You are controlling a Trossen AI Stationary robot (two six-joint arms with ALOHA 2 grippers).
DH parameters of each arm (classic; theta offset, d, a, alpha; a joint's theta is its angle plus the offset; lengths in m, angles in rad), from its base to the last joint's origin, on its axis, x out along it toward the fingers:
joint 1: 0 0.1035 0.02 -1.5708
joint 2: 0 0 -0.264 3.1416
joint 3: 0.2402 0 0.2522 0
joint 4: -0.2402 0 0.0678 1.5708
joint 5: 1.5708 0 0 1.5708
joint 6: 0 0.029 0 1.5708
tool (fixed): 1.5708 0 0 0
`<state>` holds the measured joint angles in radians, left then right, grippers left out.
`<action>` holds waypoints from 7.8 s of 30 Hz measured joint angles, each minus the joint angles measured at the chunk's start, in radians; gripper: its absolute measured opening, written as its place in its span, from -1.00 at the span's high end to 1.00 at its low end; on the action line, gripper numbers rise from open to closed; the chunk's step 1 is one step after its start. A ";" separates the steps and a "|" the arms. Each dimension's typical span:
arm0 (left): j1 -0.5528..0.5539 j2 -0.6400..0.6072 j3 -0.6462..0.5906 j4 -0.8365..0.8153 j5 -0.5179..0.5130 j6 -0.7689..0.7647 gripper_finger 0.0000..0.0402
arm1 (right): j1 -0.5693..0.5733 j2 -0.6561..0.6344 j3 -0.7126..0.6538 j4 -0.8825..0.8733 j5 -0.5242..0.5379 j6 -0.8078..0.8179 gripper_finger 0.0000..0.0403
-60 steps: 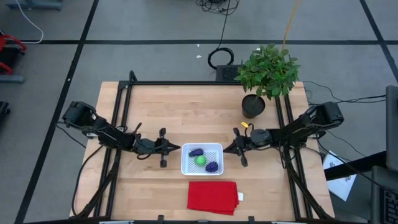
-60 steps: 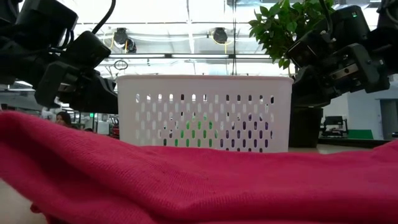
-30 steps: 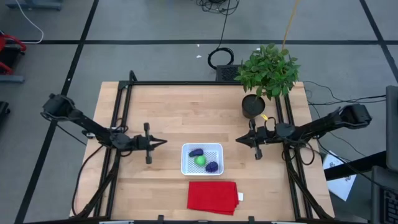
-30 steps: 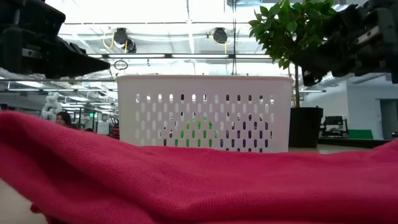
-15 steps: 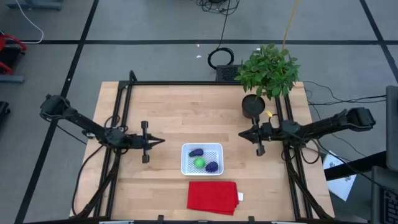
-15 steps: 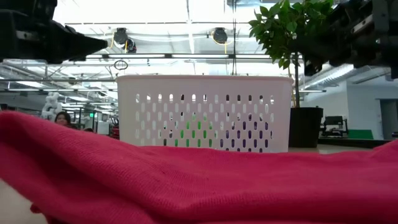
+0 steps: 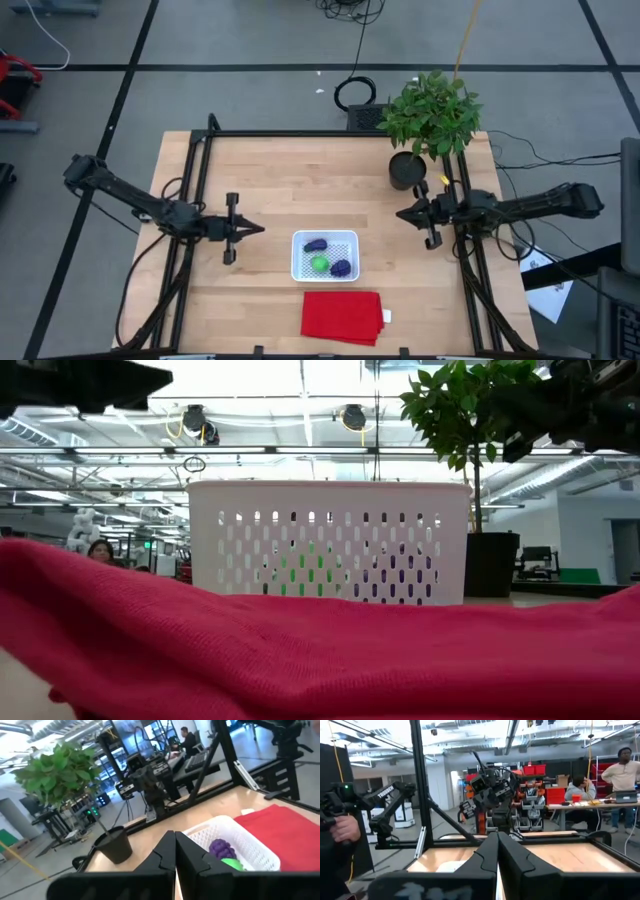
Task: Pick and placing Produce into tupperware
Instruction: Return to Home Position
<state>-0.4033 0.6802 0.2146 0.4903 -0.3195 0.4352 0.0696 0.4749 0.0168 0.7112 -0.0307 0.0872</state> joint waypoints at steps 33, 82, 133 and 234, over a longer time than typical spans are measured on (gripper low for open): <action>0.069 -0.463 0.055 -0.462 -0.015 0.053 1.00 | 0.010 -0.436 0.041 -0.505 0.031 -0.009 1.00; 0.504 -0.458 -0.100 -0.497 0.527 -0.177 1.00 | 0.010 -0.384 0.035 -0.626 0.162 0.066 1.00; 0.429 -0.451 -0.205 -0.307 0.572 -0.162 1.00 | 0.011 -0.281 -0.002 -0.494 0.157 0.047 1.00; 0.429 -0.451 -0.204 -0.333 0.553 -0.283 0.85 | 0.010 -0.281 -0.002 -0.491 0.157 0.032 1.00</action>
<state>0.0257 0.2291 0.0109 0.1577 0.2337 0.1520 0.0799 0.1940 0.0147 0.2199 0.1261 0.1188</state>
